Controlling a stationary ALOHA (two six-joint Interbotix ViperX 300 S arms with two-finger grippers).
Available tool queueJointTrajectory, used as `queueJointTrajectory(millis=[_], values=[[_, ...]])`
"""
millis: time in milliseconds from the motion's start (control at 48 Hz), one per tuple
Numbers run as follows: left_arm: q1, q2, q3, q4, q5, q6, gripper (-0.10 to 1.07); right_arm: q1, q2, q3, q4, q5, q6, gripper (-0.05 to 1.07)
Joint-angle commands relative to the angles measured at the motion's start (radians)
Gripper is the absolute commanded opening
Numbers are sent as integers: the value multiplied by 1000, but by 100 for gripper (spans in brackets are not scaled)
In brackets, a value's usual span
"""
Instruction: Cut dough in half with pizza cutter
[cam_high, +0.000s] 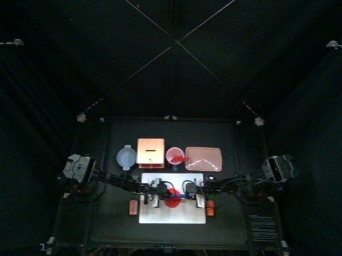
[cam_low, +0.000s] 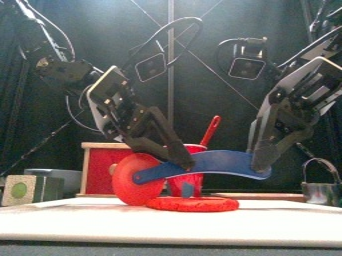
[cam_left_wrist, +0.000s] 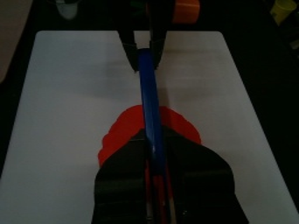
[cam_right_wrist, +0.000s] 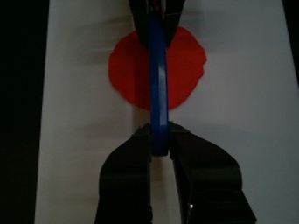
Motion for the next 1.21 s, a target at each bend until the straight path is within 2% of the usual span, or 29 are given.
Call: queueJointTrajectory(millis=[0,333,542,792,1188], values=[[5,14,-37,3,3,3,39,2,-43,-9,-5,-6,-3,38],[5,75,-143,3,100,3,39,17,-57,40,-9,-6,-3,38],[5,107,-201,8,152,5,39,21,-110,84,-3,-6,-3,38],[5,132,-242,48,156,3,39,28,-184,138,-8,5,-3,38],[5,212,-330,77,160,3,38,28,-288,173,-8,100,-3,38]])
